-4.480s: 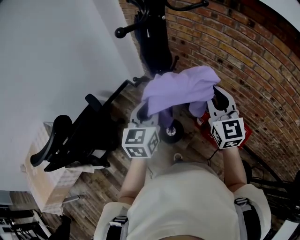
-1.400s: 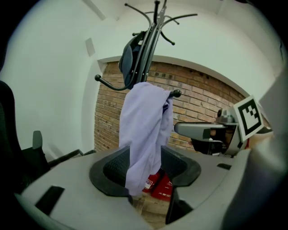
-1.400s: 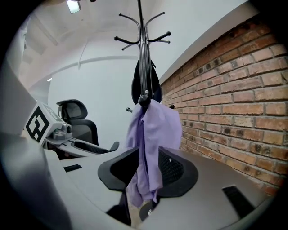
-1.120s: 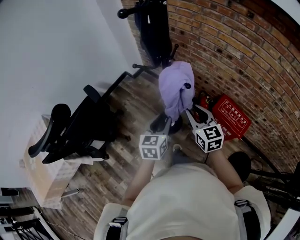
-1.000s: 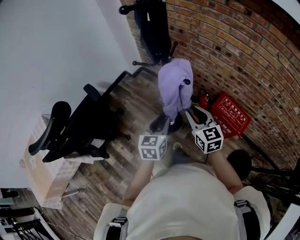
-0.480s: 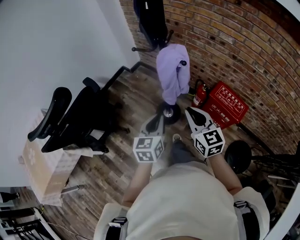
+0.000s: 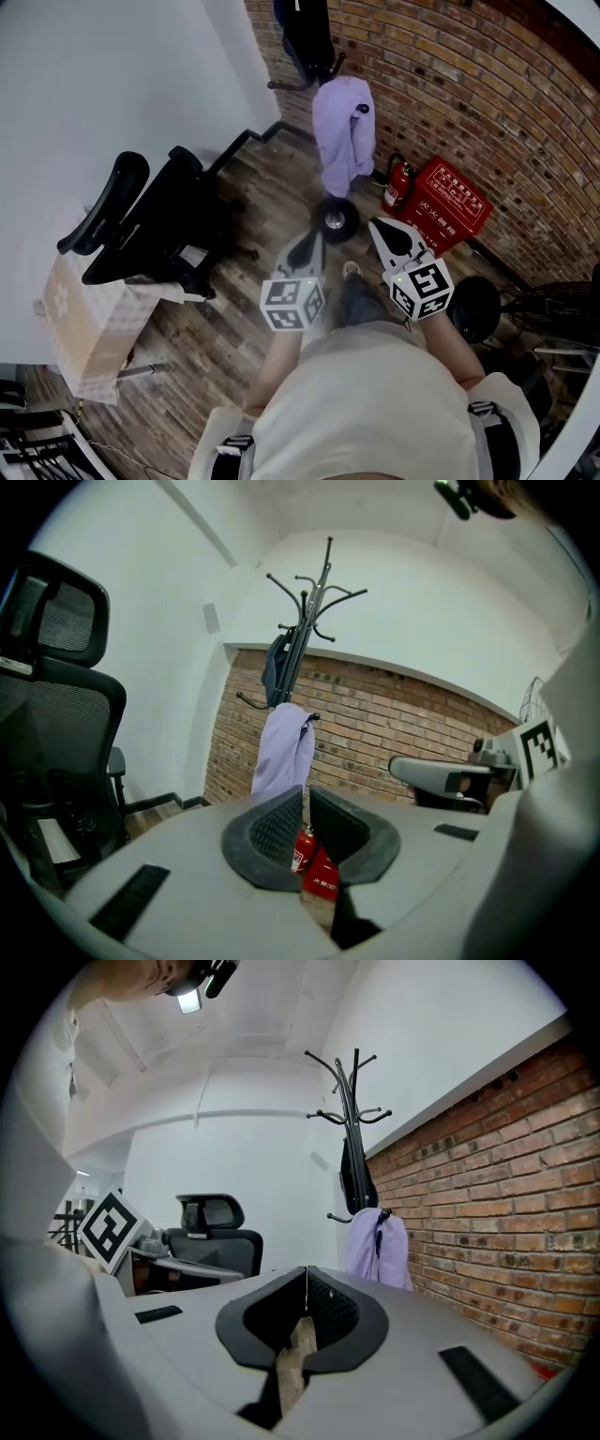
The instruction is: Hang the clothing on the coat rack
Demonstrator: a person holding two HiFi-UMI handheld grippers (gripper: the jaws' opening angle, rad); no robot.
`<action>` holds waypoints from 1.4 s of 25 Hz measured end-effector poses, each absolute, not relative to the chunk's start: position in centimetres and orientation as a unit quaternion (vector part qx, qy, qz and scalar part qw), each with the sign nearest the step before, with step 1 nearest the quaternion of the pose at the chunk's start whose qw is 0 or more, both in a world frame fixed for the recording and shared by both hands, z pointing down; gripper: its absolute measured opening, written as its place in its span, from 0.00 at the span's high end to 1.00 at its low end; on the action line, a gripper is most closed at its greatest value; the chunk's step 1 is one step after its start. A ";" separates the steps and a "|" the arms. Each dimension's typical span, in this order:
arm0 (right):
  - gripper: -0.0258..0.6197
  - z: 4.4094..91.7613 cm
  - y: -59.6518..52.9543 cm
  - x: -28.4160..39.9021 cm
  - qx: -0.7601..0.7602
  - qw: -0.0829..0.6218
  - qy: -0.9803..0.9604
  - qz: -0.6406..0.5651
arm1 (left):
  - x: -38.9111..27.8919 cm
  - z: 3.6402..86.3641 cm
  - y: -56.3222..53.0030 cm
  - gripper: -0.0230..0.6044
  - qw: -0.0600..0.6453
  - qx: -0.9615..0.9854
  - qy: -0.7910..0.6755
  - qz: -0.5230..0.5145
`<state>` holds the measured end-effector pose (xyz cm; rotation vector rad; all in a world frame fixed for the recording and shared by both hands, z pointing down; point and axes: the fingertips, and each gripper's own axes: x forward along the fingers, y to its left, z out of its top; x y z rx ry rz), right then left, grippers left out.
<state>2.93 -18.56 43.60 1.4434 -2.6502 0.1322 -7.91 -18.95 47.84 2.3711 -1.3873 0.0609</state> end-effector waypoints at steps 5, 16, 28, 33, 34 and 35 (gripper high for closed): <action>0.96 43.5 -17.0 2.4 0.473 0.059 -0.878 0.040 | -8.5 47.8 -17.2 0.92 0.193 0.844 -0.500 0.022; 0.96 43.0 -16.6 1.6 0.478 0.051 -0.876 0.028 | -10.1 47.1 -16.7 0.92 0.187 0.840 -0.509 0.017; 0.96 42.3 -16.7 1.7 0.481 0.045 -0.875 0.018 | -10.1 46.9 -16.8 0.92 0.189 0.844 -0.502 0.018; 0.96 42.3 -16.9 1.8 0.482 0.043 -0.875 0.019 | -10.2 46.8 -16.9 0.92 0.187 0.844 -0.503 0.016; 0.96 42.3 -16.9 1.8 0.482 0.043 -0.875 0.020 | -10.2 46.8 -16.9 0.92 0.187 0.844 -0.503 0.017; 0.96 42.3 -16.9 1.7 0.483 0.042 -0.875 0.021 | -10.2 46.8 -16.9 0.92 0.187 0.844 -0.502 0.017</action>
